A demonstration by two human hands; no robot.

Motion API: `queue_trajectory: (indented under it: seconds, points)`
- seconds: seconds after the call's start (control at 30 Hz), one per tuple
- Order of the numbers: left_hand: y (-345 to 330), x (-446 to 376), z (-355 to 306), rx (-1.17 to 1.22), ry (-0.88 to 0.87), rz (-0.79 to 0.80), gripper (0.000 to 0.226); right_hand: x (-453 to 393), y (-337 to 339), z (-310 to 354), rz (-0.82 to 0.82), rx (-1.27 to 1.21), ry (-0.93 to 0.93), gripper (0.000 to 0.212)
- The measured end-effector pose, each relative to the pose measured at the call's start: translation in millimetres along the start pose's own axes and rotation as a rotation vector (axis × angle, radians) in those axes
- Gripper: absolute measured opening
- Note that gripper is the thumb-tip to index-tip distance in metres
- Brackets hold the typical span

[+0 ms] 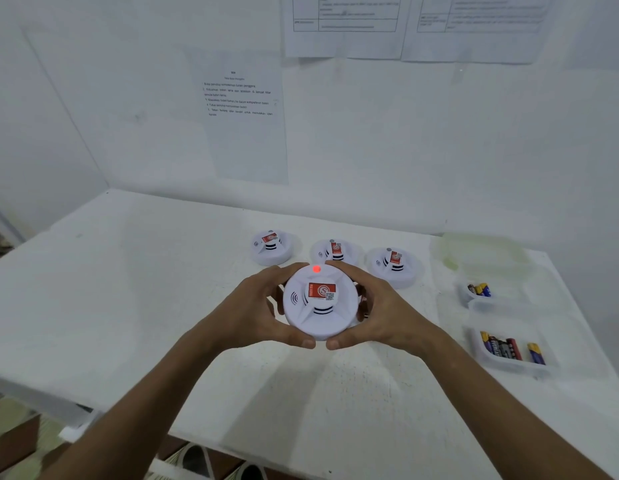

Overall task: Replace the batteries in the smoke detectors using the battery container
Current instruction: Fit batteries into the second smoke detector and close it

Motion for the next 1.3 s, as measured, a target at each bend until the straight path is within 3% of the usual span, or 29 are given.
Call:
queue_trajectory:
  seconds: [1.3]
  points:
    - [4,-10,20,-0.048,0.05,0.033,0.085,-10,-5,-11,-0.063,-0.032,0.003,0.094]
Point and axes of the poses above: each hand's wrist, its own x-axis away from the middle knuckle, its own y-axis out of the back of the hand, z = x × y, the point moved 4 cm from there along -x, towards the middle knuckle, and after that the axes turned 3 degrees about y, right-handed, at the moved point
